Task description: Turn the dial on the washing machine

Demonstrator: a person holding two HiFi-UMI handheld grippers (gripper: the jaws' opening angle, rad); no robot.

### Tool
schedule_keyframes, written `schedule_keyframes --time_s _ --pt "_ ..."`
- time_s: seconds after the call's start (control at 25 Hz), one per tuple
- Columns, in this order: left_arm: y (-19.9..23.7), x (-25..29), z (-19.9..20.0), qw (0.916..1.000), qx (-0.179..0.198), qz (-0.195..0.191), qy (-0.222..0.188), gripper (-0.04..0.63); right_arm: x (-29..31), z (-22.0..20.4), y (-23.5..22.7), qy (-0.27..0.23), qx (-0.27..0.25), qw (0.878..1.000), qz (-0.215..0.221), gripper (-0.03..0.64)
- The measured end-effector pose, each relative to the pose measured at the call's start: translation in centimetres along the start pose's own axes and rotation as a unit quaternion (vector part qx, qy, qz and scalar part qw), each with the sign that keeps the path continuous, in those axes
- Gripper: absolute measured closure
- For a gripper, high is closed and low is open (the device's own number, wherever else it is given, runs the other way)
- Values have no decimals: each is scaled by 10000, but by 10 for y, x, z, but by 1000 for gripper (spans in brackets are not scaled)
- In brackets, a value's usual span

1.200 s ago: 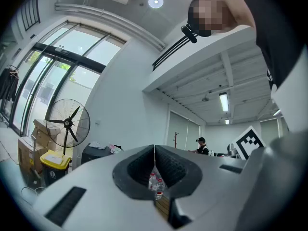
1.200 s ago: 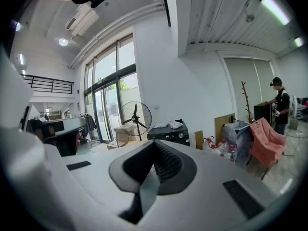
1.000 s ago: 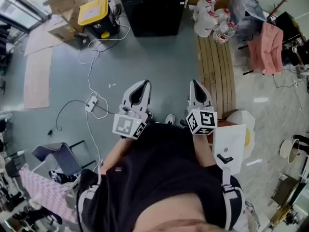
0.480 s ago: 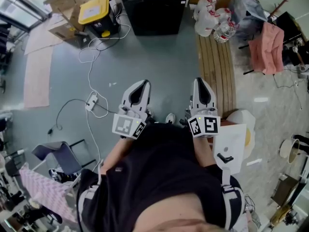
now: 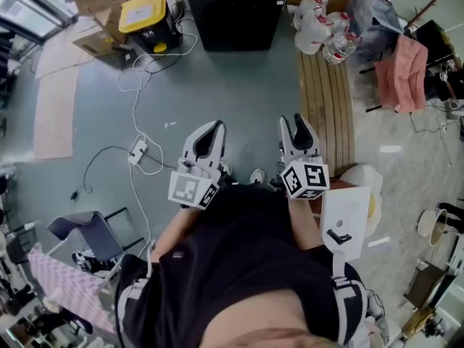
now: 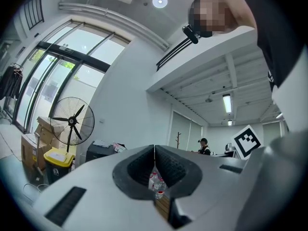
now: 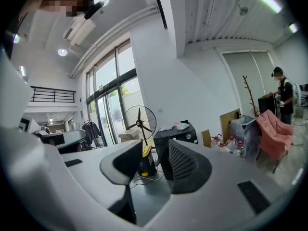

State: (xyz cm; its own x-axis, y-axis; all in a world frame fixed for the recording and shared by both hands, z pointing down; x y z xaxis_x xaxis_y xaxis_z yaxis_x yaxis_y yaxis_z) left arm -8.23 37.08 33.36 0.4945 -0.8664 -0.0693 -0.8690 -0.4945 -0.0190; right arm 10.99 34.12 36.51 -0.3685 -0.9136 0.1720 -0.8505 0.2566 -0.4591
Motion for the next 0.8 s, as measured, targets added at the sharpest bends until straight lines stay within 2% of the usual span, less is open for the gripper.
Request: schedule_keyframes --time_s 0.32,0.52,0.64,0.8 --pt "58 -6 -17 10000 -89 -34 27 571 46 -18 29 -8 1 9999 -132 442" --pt "84 9 -35 9997 -200 -78 91 571 81 -24 31 35 13 9998 -183 442" --pt "95 32 -43 9995 -260 -49 163 571 108 -18 18 76 37 9998 -175 442" --pt "114 87 -53 9997 -157 1 171 571 166 -2 -13 88 49 9999 -101 442"
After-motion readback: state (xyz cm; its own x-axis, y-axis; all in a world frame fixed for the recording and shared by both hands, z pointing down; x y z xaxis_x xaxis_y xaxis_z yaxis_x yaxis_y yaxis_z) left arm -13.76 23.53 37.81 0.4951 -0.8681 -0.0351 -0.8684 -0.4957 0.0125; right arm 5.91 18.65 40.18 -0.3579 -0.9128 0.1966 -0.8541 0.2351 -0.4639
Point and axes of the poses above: the fingertips, and each gripper's own axes: x forward along the fingers, y to its left, z out of its top, the point moved 2 cm from there along -x, backward along the fingers, and after that the axes turned 14 degrees about x, right-handed, at the moved point
